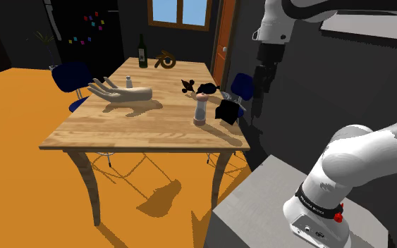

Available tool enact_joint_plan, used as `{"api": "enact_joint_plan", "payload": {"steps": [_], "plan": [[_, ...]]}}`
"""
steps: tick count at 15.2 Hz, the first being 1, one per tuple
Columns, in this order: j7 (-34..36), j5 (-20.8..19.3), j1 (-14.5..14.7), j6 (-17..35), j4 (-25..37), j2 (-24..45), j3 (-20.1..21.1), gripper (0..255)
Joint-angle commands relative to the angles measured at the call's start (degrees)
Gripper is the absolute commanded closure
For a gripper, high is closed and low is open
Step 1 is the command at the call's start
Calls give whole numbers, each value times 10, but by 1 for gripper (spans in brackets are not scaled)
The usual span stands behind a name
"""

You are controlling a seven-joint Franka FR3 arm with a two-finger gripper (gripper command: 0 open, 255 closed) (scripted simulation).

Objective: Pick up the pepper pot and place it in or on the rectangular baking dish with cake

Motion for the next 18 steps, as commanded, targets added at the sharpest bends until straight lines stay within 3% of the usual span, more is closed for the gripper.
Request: {"api": "enact_joint_plan", "payload": {"steps": [1, 10, 18], "plan": [[0, 0, 0, 0, 0, 0, 0, 0], [28, -34, -27, 137, 56, 178, 15, 0], [66, -78, -48, 216, 156, 344, 21, 0]]}}
